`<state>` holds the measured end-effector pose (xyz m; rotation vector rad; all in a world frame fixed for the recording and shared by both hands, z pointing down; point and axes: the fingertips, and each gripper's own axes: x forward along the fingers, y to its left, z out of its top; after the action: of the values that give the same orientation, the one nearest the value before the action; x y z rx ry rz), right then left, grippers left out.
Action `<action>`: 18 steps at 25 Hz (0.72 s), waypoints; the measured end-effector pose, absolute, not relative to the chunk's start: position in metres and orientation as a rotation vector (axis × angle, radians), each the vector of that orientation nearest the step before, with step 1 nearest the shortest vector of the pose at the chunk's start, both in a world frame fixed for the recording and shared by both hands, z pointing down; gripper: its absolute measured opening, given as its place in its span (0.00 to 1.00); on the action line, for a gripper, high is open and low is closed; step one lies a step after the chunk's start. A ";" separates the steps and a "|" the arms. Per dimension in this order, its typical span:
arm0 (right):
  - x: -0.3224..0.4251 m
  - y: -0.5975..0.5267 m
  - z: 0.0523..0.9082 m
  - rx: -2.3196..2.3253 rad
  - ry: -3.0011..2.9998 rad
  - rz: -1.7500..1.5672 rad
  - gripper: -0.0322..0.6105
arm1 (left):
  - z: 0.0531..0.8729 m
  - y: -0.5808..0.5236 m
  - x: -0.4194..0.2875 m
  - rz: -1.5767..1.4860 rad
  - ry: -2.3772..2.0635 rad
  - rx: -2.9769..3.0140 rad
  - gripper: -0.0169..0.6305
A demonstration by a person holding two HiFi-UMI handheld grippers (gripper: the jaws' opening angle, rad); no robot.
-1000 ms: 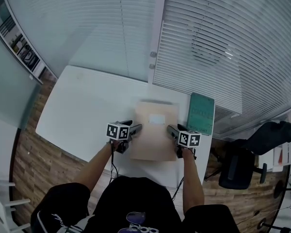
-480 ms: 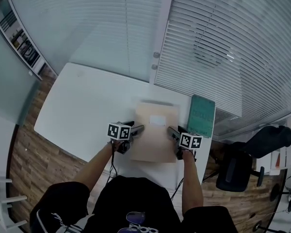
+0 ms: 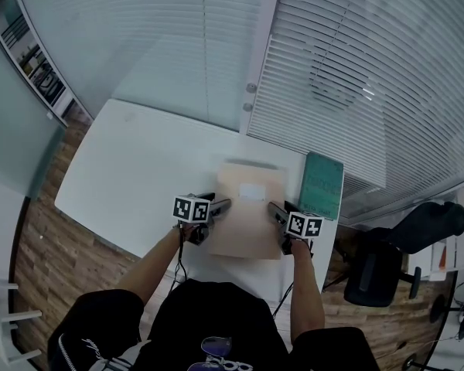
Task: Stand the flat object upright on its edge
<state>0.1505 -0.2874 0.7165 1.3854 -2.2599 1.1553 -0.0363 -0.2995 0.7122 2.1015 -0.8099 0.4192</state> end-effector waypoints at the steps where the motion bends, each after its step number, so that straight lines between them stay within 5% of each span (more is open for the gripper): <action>1: 0.151 -0.288 0.717 1.382 -2.263 1.155 0.49 | 0.712 -0.299 -0.036 0.421 -0.812 2.101 0.48; 18: 0.148 -0.280 0.713 1.350 -2.268 1.135 0.49 | 0.708 -0.291 -0.038 0.457 -0.841 2.093 0.48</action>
<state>0.1477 -0.2799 0.7132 1.3496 -2.2677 1.1347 -0.0382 -0.2908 0.7084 2.0927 -0.8407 0.4566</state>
